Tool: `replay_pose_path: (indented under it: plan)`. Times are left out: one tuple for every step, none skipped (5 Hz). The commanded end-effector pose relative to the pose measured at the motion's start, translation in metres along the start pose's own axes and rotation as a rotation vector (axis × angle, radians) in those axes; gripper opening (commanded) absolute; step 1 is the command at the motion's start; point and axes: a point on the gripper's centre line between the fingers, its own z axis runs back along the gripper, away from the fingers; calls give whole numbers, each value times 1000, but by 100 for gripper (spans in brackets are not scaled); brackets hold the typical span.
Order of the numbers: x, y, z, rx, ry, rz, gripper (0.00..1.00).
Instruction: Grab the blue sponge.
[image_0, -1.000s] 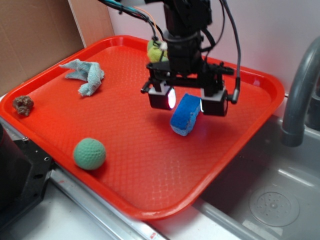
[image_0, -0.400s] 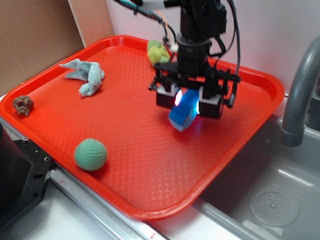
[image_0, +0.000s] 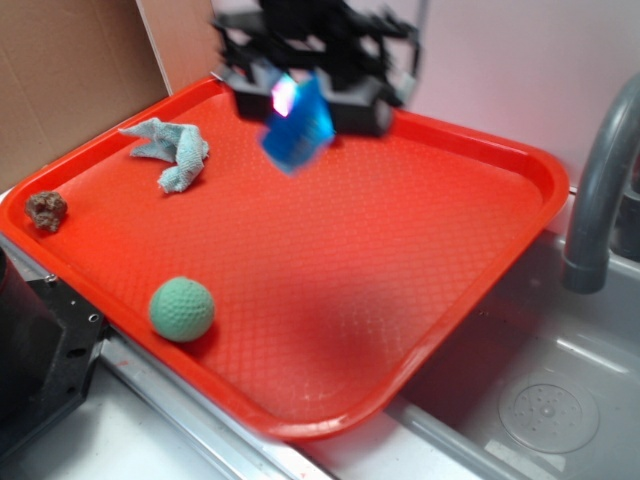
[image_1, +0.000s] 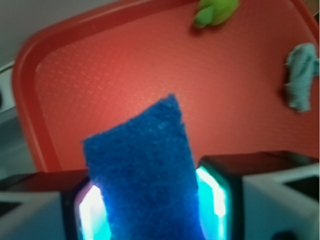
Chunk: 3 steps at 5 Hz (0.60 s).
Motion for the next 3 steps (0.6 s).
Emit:
replay_pose_path:
  plan:
    - [-16, 21, 36, -63, 9, -26, 0]
    - [-12, 66, 40, 77, 15, 182, 0]
    - [4, 107, 36, 165, 37, 147, 0]
